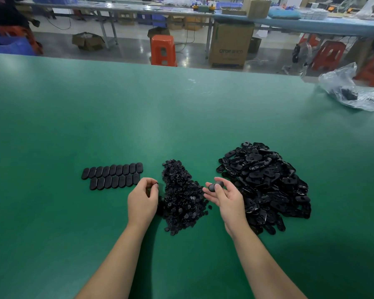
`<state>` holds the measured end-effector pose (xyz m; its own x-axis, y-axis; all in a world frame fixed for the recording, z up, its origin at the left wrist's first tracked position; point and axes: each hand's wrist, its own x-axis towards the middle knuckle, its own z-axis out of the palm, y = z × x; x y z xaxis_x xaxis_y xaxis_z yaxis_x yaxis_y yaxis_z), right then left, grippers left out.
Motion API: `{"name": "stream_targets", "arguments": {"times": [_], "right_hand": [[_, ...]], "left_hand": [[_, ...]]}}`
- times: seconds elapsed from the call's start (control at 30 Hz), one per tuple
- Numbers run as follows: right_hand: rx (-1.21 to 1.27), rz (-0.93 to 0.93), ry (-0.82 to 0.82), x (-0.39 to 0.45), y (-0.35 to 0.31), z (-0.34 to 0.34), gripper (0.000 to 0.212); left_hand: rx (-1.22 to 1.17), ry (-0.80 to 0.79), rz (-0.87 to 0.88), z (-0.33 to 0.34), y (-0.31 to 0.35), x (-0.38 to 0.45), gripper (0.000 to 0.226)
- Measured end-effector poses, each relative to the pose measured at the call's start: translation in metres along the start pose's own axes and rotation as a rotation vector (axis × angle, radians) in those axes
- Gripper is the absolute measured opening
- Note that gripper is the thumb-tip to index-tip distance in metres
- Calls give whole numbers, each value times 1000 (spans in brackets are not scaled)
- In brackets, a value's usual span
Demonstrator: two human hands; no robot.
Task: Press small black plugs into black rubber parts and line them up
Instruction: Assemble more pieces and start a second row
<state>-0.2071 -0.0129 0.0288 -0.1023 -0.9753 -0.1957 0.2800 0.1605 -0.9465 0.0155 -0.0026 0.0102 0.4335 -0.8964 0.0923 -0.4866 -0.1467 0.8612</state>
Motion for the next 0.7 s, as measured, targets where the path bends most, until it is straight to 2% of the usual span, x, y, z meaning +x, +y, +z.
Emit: {"name": "stream_targets", "arguments": {"times": [0.27,0.5,0.57,0.7], "right_hand": [[-30,-21,10,-3,8,-7,17],[-285,-92,32,0,21,-12,13],[-310,-97,23,0,22,-13,13],[-198,-76,10,1,21,-9,16]], "left_hand": [[15,0,3,0,0,-1,16],[3,32,8,-5,6,-2,14],[-28,0,8,-2,14,-5,16],[-129,-159,60,18,49,-17,22]]}}
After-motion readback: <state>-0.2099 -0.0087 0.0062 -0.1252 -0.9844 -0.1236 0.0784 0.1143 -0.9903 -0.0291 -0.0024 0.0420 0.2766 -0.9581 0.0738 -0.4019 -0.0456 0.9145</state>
